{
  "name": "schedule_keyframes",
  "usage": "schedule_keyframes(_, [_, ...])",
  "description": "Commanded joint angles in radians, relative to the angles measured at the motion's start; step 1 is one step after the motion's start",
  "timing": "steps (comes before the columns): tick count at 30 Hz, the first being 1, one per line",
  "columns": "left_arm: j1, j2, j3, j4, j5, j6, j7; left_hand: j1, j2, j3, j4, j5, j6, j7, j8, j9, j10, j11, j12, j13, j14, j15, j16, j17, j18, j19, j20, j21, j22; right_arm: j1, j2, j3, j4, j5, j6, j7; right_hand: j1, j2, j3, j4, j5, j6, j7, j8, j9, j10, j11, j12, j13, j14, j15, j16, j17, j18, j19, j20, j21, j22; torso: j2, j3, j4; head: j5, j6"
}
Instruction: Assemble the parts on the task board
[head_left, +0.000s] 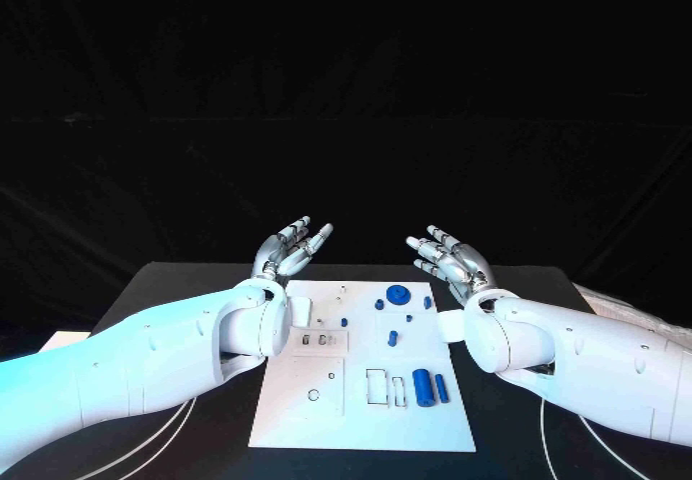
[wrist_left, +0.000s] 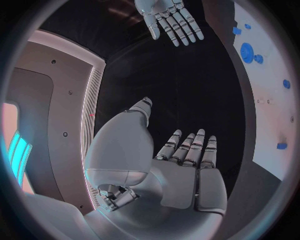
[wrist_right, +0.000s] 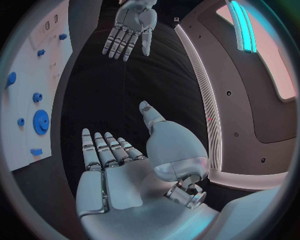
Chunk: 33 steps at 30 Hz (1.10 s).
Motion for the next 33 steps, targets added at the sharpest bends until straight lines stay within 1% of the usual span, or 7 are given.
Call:
schedule_keyframes(1, [0.002,0.002,0.000,-0.002,-0.019,0.072,0.000,0.049,0.003,0.007,0.015,0.007,0.027,0.136,0.008,0.003,0.015,0.019,0.004,0.004,0.026,0.010,0.006,0.003,0.022,0.000,0.018,0.007,0.002,0.009,0.014,-0.006,-0.031,-0.114,0.231,-0.079,0.092,0.015,0.029,-0.063,-0.046,0.053,0.162,0.012,0.006,0.073,0.016,0.012,0.008,0.072,0.013,0.012,0.007,0.024,0.055,0.010,0.015,0.008,0.000,-0.0004,-0.0003,0.000,0.000])
schedule_keyframes(6, [0.002,0.002,0.000,-0.002,-0.019,0.072,0.000,0.043,0.012,-0.005,0.012,0.006,0.069,0.137,0.015,0.007,0.042,0.020,0.007,0.006,0.049,0.011,0.010,0.007,0.023,0.004,0.018,0.010,0.004,0.017,0.027,-0.013,-0.061,-0.150,0.313,-0.107,0.160,0.022,0.054,-0.111,-0.057,0.278,0.157,0.053,0.030,0.389,0.003,0.066,0.031,0.456,-0.015,0.086,0.035,0.079,0.356,0.007,0.095,0.047,0.000,-0.0004,-0.0003,0.000,0.000])
schedule_keyframes(11, [0.002,0.002,0.000,-0.002,-0.019,0.072,0.000,0.065,0.041,-0.012,-0.002,0.003,0.231,0.139,0.045,0.023,0.210,0.032,0.035,0.021,0.264,0.015,0.062,0.034,0.023,0.090,0.018,0.039,0.020,0.020,0.032,-0.016,-0.072,-0.164,0.344,-0.117,0.210,0.004,0.096,-0.120,-0.029,0.554,0.115,0.093,0.048,0.639,-0.042,0.100,0.035,0.663,-0.063,0.115,0.039,0.124,0.493,0.001,0.149,0.058,0.000,-0.0004,-0.0003,0.000,0.000])
schedule_keyframes(12, [-0.004,-0.027,-0.001,-0.008,-0.003,0.103,0.040,0.071,0.047,-0.015,-0.007,0.003,0.276,0.141,0.053,0.026,0.267,0.028,0.042,0.024,0.343,0.010,0.082,0.042,0.027,0.137,0.018,0.054,0.028,0.027,0.009,-0.013,-0.101,-0.362,0.251,-0.048,0.213,-0.001,0.110,-0.120,-0.024,0.598,0.110,0.096,0.049,0.662,-0.048,0.099,0.034,0.687,-0.071,0.116,0.037,0.124,0.512,-0.004,0.156,0.058,0.012,-0.0044,0.0055,-0.005,0.003])
schedule_keyframes(16, [-0.004,-0.049,-0.001,0.010,-0.018,0.111,0.060,0.085,0.066,-0.026,-0.024,0.002,0.429,0.131,0.074,0.033,0.527,0.006,0.080,0.038,0.475,-0.021,0.115,0.050,0.055,0.390,0.016,0.142,0.071,0.036,0.002,-0.011,-0.104,-0.444,0.216,-0.043,0.215,-0.013,0.176,-0.119,-0.038,0.717,0.101,0.088,0.045,0.722,-0.060,0.077,0.031,0.745,-0.087,0.102,0.035,0.124,0.555,-0.022,0.165,0.051,0.025,-0.0073,0.0099,-0.010,0.010])
schedule_keyframes(20, [-0.002,-0.068,0.000,0.032,-0.024,0.123,0.064,0.101,0.071,-0.037,-0.047,0.002,0.547,0.113,0.082,0.035,0.638,-0.018,0.092,0.038,0.610,-0.060,0.163,0.066,0.088,0.579,0.009,0.226,0.103,0.042,-0.005,-0.009,-0.115,-0.520,0.190,-0.052,0.214,-0.041,0.236,-0.119,-0.061,0.753,0.098,0.069,0.044,0.759,-0.068,0.051,0.031,0.786,-0.096,0.085,0.035,0.123,0.583,-0.034,0.170,0.043,0.035,-0.0144,0.0160,-0.016,0.014])
schedule_keyframes(33, [0.010,-0.152,0.005,0.155,-0.031,0.155,0.026,0.162,0.068,-0.070,-0.127,0.001,0.659,0.070,0.082,0.036,0.806,-0.071,0.138,0.060,0.783,-0.117,0.208,0.122,0.093,0.727,-0.041,0.272,0.107,0.083,-0.020,0.007,-0.128,-0.836,0.180,-0.093,0.220,-0.110,0.299,-0.116,-0.005,0.870,0.064,0.075,0.052,0.919,-0.118,0.057,0.037,0.974,-0.161,0.118,0.062,0.124,0.723,-0.104,0.255,0.070,0.098,-0.0253,0.0261,-0.029,0.042])
